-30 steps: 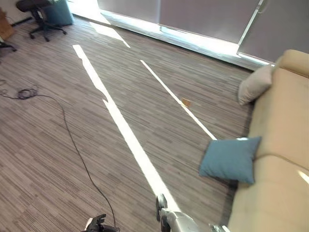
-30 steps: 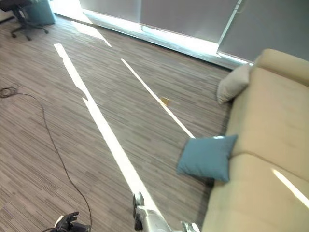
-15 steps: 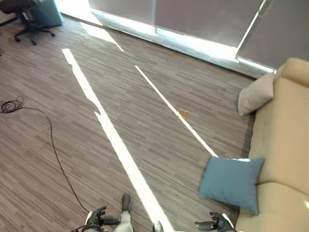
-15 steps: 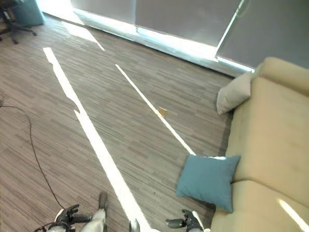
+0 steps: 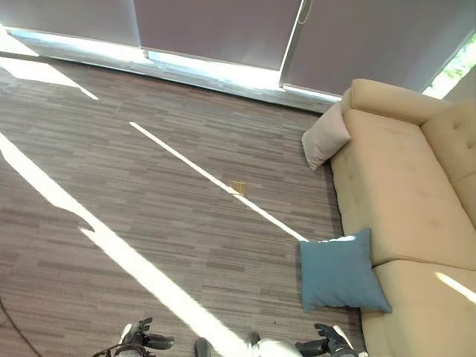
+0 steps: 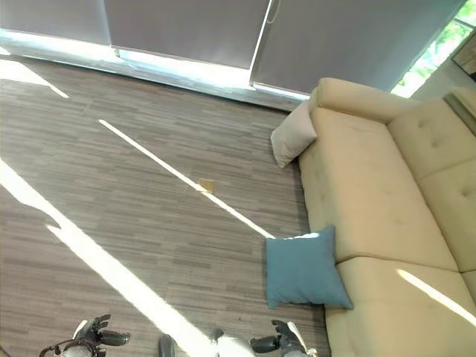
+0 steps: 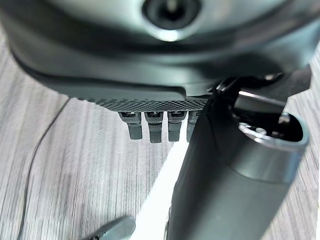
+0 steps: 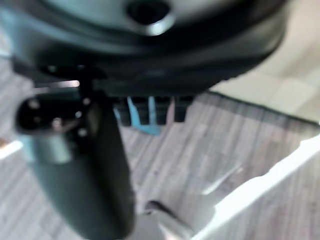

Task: Pick up all the scattered cushions and arrange them neatly on the sofa.

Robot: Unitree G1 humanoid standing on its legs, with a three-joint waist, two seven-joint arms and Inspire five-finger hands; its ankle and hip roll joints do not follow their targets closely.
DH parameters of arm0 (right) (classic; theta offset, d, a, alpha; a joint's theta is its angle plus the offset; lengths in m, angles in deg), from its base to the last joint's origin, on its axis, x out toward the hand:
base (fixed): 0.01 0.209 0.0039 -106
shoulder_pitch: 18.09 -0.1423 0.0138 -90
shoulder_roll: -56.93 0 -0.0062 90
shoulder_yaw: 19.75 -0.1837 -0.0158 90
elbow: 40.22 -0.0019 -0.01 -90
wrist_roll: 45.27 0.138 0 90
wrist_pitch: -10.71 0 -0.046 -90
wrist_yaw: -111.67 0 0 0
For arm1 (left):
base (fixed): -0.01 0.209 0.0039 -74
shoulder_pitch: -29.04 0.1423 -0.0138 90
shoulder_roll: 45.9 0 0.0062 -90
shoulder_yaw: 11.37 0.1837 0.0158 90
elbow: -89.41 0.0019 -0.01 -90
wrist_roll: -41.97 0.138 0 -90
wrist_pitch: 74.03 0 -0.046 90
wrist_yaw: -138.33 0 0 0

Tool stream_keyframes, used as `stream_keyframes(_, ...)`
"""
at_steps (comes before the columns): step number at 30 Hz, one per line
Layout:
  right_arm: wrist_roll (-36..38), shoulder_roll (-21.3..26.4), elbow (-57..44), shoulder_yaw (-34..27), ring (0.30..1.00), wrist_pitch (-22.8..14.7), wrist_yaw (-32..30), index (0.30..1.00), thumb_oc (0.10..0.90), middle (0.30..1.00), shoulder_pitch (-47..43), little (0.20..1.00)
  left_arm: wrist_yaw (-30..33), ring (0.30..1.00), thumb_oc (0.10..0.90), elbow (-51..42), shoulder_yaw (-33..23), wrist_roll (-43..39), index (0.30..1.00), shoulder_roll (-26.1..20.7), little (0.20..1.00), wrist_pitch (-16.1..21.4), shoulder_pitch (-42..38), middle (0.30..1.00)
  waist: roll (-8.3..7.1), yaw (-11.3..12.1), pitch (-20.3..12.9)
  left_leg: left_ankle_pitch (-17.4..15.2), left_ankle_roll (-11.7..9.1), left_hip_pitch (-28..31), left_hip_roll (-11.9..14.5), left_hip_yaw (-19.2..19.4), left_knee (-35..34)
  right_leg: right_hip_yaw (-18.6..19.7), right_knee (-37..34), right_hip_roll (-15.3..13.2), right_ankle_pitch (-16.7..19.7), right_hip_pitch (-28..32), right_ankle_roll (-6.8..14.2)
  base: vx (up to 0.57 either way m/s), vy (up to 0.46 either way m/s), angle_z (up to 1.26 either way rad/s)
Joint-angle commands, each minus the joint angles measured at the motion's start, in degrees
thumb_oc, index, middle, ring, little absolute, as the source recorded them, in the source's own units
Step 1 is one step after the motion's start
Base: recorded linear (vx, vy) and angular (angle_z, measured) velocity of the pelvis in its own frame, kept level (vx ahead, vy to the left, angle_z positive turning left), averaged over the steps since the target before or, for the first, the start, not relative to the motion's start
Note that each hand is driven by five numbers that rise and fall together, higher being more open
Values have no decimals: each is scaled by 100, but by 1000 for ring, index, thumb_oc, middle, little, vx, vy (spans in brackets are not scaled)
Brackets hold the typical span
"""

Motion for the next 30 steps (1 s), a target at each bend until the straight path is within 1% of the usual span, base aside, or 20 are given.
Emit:
stream_keyframes(1,-145,121,93,94,900,-52,-53,900,800,900,-112,900,26,900,800,-114,-95,43,900,-92,900,103,72,900,44,73,-7,-1011,-249,295,233,-328,618,-607,-1332,62,760,647,278,355,-29,-88)
stream_keyframes(2,-77,112,107,42,900,-54,-47,900,800,900,37,900,0,900,800,-96,-60,121,900,-38,900,113,117,900,-41,-52,-67,-1059,-209,364,86,-284,745,-447,-1390,43,856,725,167,417,-33,-64)
stream_keyframes(5,7,171,185,-81,900,-38,-54,900,800,900,187,900,-86,900,800,-87,53,258,900,77,900,141,193,900,24,-194,-198,-989,-396,484,169,-255,1182,-235,-1442,175,899,927,15,388,-85,48)
stream_keyframes(6,88,171,196,-130,900,-57,-57,900,800,900,221,900,-94,900,800,-110,157,310,900,143,900,127,202,900,21,-279,-207,-597,-643,261,345,-235,2145,6,-1593,339,865,1179,-133,435,-224,34)
stream_keyframes(7,111,240,220,-130,900,-65,-88,900,800,900,191,900,-129,900,800,-217,202,276,900,142,900,118,174,900,-78,-211,-129,-269,-753,-200,452,-336,3250,179,-1735,404,847,1423,-280,465,-244,-24)
stream_keyframes(9,204,281,249,-148,900,-37,-67,900,800,900,196,900,-149,900,800,-247,220,151,900,180,900,123,150,900,-160,-67,-80,-412,-580,-724,339,-621,3705,584,-1807,478,698,1668,-365,336,-97,-98)
stream_keyframes(12,173,320,269,-84,900,-51,-79,900,800,900,187,900,-175,900,800,-237,299,153,900,212,900,143,179,900,-234,138,8,-763,-364,-1250,156,-1026,2664,1134,-1854,482,526,1973,-245,332,43,-171)
stream_keyframes(13,167,325,266,-65,900,-64,-98,900,800,900,177,900,-172,900,800,-242,301,137,900,209,900,163,179,900,-210,206,31,-559,-389,-1359,58,-1282,2178,1270,-1853,533,499,2030,-235,343,94,-139)
stream_keyframes(14,121,367,302,-26,900,-75,-132,900,800,900,134,900,-170,900,800,-196,286,52,900,261,900,196,183,900,-98,346,92,-66,-509,-1569,-125,-2101,1529,1681,-1825,724,403,2194,-223,344,109,-103)
stream_keyframes(16,84,382,343,-10,900,-67,-127,900,800,900,129,900,-184,900,800,-141,289,26,900,296,900,191,191,900,-49,374,78,21,-515,-1607,-216,-2398,1406,1951,-1746,779,338,2251,-212,263,112,-96)
stream_keyframes(20,47,357,384,-24,900,-55,-97,900,800,900,173,900,-194,900,800,-74,250,69,900,336,900,137,276,900,28,354,-26,-34,-415,-1235,-111,-2242,1113,2132,-1614,744,263,2276,-179,172,131,-157)
stream_keyframes(21,39,346,396,-36,900,-50,-91,900,800,900,181,900,-184,900,800,-68,245,99,900,336,900,134,298,900,37,346,-51,-89,-365,-1158,-99,-2106,1109,2197,-1543,707,245,2267,-149,141,229,-102)
stream_keyframes(22,7,293,370,9,900,-35,-36,900,800,900,154,900,-189,900,800,-114,242,136,900,299,900,137,316,900,72,340,-73,-226,-236,-976,-10,-1659,1049,2302,-1197,589,273,2118,-31,173,265,-86)
stream_keyframes(23,-5,286,354,16,900,-23,-38,900,800,900,128,900,-186,900,800,-135,228,120,900,283,900,136,312,900,87,360,-61,-265,-205,-937,13,-1557,1040,2346,-1060,580,283,2042,9,154,261,-154)
stream_keyframes(24,-24,264,317,72,900,-30,-32,900,800,900,50,900,-157,900,800,-194,216,102,900,230,900,145,275,900,101,388,-67,-350,-142,-846,51,-1340,996,2337,-976,523,345,1902,94,118,140,-220)
stream_keyframes(25,-47,264,307,112,900,-48,-46,900,800,900,-37,900,-131,900,800,-235,207,74,900,205,900,163,239,900,108,478,-102,-420,-122,-767,89,-1098,965,2034,-1089,390,382,1878,141,87,74,-189)
stream_keyframes(27,-104,249,165,172,900,-140,-80,900,800,900,-229,900,-134,900,800,-245,68,-123,900,124,900,173,195,900,172,839,-199,-552,-271,-559,403,-513,823,-230,-1215,-229,288,1887,132,26,-52,-143)
stream_keyframes(28,-121,264,130,187,900,-142,-91,900,800,900,-265,900,-146,900,800,-222,34,-127,900,104,900,170,182,900,169,866,-175,-442,-259,-537,425,-366,789,-542,-1225,-300,379,1853,109,-35,-66,-217)
stream_keyframes(29,-134,280,119,203,900,-139,-100,900,800,900,-281,900,-155,900,800,-198,21,-108,900,94,900,163,181,900,153,854,-200,-423,-260,-501,428,-294,767,-611,-1249,-307,411,1845,129,-45,-95,-200)
stream_keyframes(30,-132,316,94,187,900,-131,-111,900,800,900,-280,900,-152,900,800,-165,73,-29,900,90,900,162,136,900,113,722,-220,-405,-267,-425,403,-268,751,-314,-1298,-194,454,1797,160,61,-177,-118)
